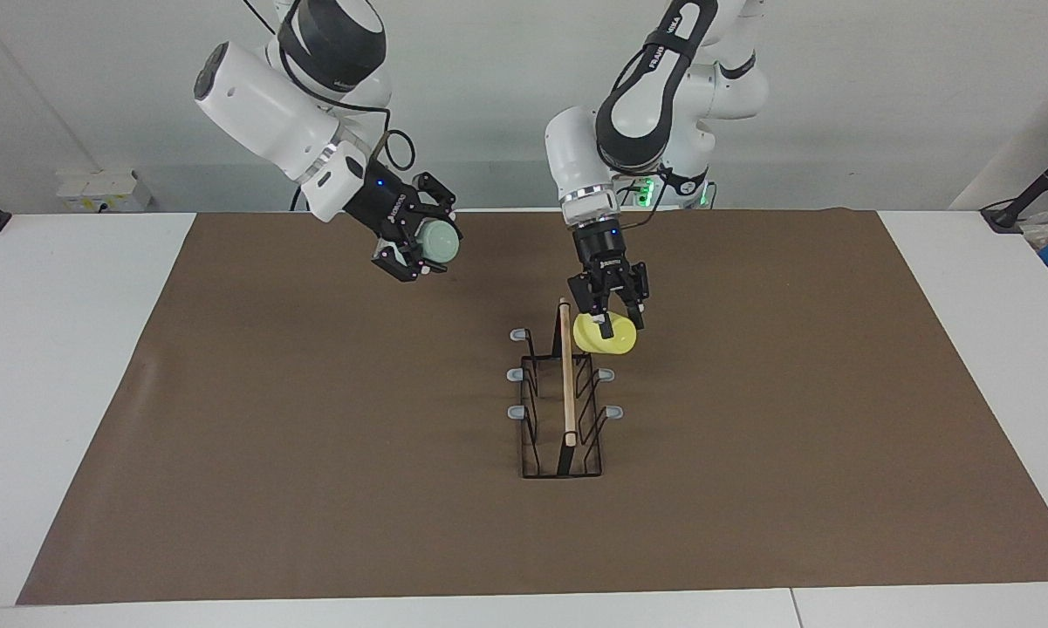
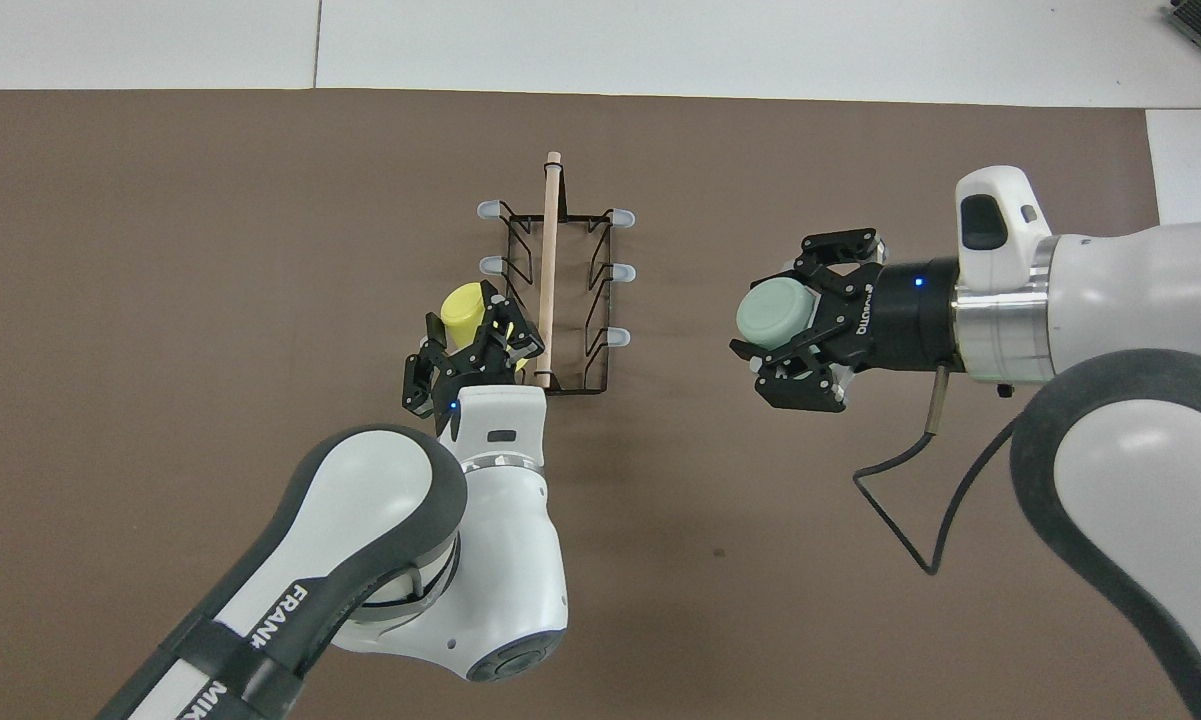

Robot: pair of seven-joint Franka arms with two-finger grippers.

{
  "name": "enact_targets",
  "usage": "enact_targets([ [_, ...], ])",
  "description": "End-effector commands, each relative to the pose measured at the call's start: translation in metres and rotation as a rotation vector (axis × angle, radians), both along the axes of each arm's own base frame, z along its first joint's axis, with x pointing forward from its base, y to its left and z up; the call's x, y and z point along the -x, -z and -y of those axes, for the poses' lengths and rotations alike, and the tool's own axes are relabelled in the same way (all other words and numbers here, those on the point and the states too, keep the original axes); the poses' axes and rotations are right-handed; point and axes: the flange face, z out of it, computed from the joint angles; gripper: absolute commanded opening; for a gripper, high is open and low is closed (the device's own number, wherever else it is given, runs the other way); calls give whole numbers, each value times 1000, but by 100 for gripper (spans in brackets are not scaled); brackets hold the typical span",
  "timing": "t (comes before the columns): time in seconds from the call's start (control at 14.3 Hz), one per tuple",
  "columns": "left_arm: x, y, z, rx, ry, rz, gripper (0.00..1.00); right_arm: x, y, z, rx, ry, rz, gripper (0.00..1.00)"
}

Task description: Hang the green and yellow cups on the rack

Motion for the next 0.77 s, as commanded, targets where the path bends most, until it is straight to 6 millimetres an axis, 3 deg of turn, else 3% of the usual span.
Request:
enact_targets([
  [0.0,7,-5,-3,-3,12,15,100,3,-1,14,-128,37,86,0],
  [0.14,5,-13,-1,12,26,19,100,7,2,14,-213,82,160,0],
  [0.35,-17,-33,-4,22,35,20,100,16,10,-2,-323,152,240,0],
  [0.56,-41,-46,-33,19,67,-38,100,19,21,-7,-412,199,301,0],
  [0.7,-53,-52,-53,21,98,-49,100,25,45,-25,-505,220,325,0],
])
